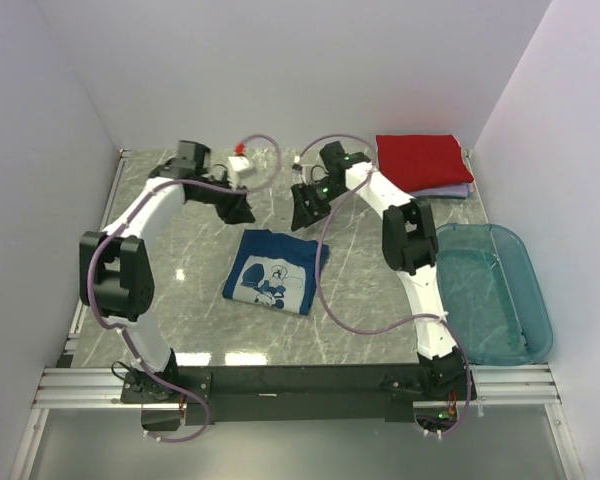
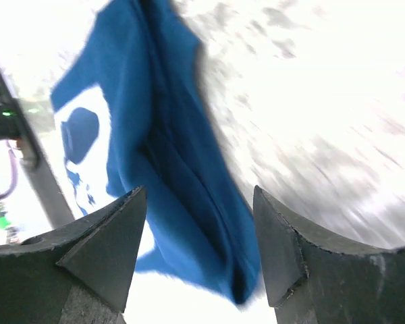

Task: Fold and stack the t-shirts
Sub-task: Fold the tshirt

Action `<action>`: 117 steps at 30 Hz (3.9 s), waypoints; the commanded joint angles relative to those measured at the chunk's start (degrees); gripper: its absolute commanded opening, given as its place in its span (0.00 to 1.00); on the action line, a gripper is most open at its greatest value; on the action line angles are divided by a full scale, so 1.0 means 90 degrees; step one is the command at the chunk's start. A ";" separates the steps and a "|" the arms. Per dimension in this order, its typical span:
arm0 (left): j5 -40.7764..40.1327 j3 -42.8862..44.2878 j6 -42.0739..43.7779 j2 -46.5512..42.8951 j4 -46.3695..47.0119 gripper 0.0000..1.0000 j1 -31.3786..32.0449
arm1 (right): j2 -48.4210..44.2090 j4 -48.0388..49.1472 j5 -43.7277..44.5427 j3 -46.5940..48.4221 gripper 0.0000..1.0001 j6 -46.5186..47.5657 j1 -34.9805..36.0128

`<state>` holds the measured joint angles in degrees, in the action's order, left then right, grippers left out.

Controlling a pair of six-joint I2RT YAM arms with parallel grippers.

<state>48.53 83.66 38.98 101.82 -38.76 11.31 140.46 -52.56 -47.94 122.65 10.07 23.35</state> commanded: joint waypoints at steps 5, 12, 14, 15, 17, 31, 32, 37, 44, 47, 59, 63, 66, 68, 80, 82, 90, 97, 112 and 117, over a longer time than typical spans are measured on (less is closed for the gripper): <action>0.0301 0.0040 -0.2045 0.0551 0.0233 0.57 -0.0651 | -0.0871 -0.0996 0.0357 -0.0395 0.71 0.1009 -0.0368; -0.0041 0.0314 -0.3109 0.1508 0.0683 0.57 -0.0681 | -0.0715 -0.1231 0.0161 -0.0757 0.70 0.1011 -0.0359; -0.0158 0.0314 -0.3344 0.1606 0.0869 0.56 -0.0681 | -0.0724 -0.1163 0.0171 -0.0854 0.69 0.0972 -0.0368; -0.0207 0.0333 -0.3432 0.1723 0.0918 0.56 -0.0681 | -0.0734 -0.1124 0.0180 -0.0941 0.69 0.0962 -0.0359; -0.0323 0.0450 -0.3637 0.1840 0.0957 0.56 -0.0690 | -0.0724 -0.1026 0.0229 -0.1010 0.67 0.0981 -0.0339; -0.0285 0.0607 -0.3980 0.2261 0.0977 0.53 -0.0690 | -0.0685 -0.1582 -0.0053 -0.1079 0.56 0.1401 -0.0251; -0.0276 0.0617 -0.3999 0.2290 0.0958 0.53 -0.0681 | -0.0666 -0.1631 -0.0064 -0.1060 0.56 0.1459 -0.0241; -0.0227 0.0500 -0.4038 0.2310 0.1025 0.50 -0.0681 | -0.0812 -0.1573 -0.0103 -0.1128 0.56 0.1509 -0.0212; -0.0188 0.0431 -0.4087 0.2319 0.1104 0.42 -0.0671 | -0.0646 -0.1700 -0.0034 -0.0991 0.53 0.1567 -0.0163; -0.0178 0.0421 -0.4068 0.2300 0.1104 0.32 -0.0671 | -0.0734 -0.1631 -0.0015 -0.1020 0.43 0.1567 -0.0153; -0.0168 0.0256 -0.4097 0.1901 0.1464 0.01 -0.0788 | -0.1281 -0.1982 0.0258 -0.0932 0.00 0.1704 -0.0183; -0.0207 0.0109 -0.4165 0.1734 0.1651 0.01 -0.0817 | -0.1242 -0.2177 0.0307 -0.0874 0.00 0.1743 -0.0222; -0.0265 0.0012 -0.4282 0.1626 0.1826 0.01 -0.0876 | -0.1154 -0.2431 0.0317 -0.0669 0.00 0.1792 -0.0290; -0.0314 -0.0066 -0.4282 0.1510 0.2059 0.01 -0.0925 | -0.1105 -0.2558 0.0327 -0.0552 0.00 0.1870 -0.0339; -0.0285 0.0158 -0.4546 0.1723 0.2051 0.01 -0.0954 | -0.0812 -0.2512 0.0561 -0.0444 0.00 0.1754 -0.0544; -0.0246 0.0177 -0.4546 0.1753 0.2061 0.01 -0.0925 | -0.0638 -0.2461 0.0639 -0.0328 0.11 0.1626 -0.0534; -0.0197 0.0294 -0.4565 0.1802 0.1915 0.10 -0.0915 | -0.0724 -0.1993 0.0747 -0.0308 0.44 0.1177 -0.0534; -0.0256 0.0070 -0.4693 0.1509 0.2139 0.49 -0.0925 | -0.0676 -0.1992 0.0552 -0.0288 0.39 0.1040 -0.0534; -0.0412 0.0011 -0.4527 0.1831 0.1748 0.50 -0.0564 | -0.0324 -0.1895 0.0620 -0.0571 0.43 0.0894 -0.0456; -0.0578 0.0109 -0.4546 0.1977 0.1709 0.49 -0.0524 | -0.0256 -0.1749 0.0766 -0.0542 0.43 0.0786 -0.0456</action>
<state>44.45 83.85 -2.57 119.00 -22.63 6.46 137.34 -69.84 -42.17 117.30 18.20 18.87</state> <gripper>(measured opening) 0.499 0.432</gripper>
